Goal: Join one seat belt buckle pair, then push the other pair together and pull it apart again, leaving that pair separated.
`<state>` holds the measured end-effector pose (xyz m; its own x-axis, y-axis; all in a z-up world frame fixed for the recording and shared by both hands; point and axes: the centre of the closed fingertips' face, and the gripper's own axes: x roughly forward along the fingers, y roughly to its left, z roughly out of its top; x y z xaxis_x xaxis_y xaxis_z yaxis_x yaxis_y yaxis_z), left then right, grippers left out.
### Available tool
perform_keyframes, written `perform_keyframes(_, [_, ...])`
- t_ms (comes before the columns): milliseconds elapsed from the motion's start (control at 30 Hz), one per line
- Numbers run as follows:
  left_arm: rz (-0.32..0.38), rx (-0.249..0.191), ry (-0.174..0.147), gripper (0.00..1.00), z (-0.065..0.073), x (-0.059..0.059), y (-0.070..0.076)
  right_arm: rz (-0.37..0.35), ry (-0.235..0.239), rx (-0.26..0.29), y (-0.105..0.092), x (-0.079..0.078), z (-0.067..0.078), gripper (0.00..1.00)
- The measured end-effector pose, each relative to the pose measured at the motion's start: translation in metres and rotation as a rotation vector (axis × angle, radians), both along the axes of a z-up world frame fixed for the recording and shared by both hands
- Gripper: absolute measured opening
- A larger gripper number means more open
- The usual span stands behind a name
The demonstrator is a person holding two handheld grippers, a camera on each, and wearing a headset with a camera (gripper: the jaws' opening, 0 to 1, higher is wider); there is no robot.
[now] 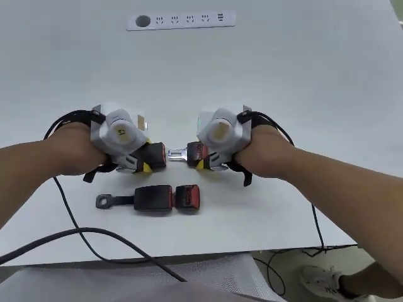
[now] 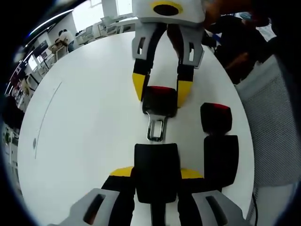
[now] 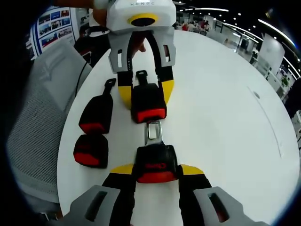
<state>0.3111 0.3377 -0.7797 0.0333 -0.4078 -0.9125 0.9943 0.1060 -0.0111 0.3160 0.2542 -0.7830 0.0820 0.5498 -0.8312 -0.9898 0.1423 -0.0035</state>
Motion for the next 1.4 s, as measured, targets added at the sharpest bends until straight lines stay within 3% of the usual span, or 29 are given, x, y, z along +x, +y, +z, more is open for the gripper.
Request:
perform_keyframes(800, [-0.01,0.004,0.001,0.35,-0.002,0.001,-0.001,0.022,0.011,0.044,0.011,-0.001,0.003,0.32])
perform_keyframes(1100, [-0.029,-0.005,-0.002,0.35,-0.001,0.0,-0.002,0.076,-0.009,0.023,0.021,-0.003,0.001,0.31])
perform_keyframes(1400, [-0.024,-0.035,0.0,0.34,-0.005,0.003,0.001,0.072,0.003,0.012,0.024,-0.002,0.0,0.3])
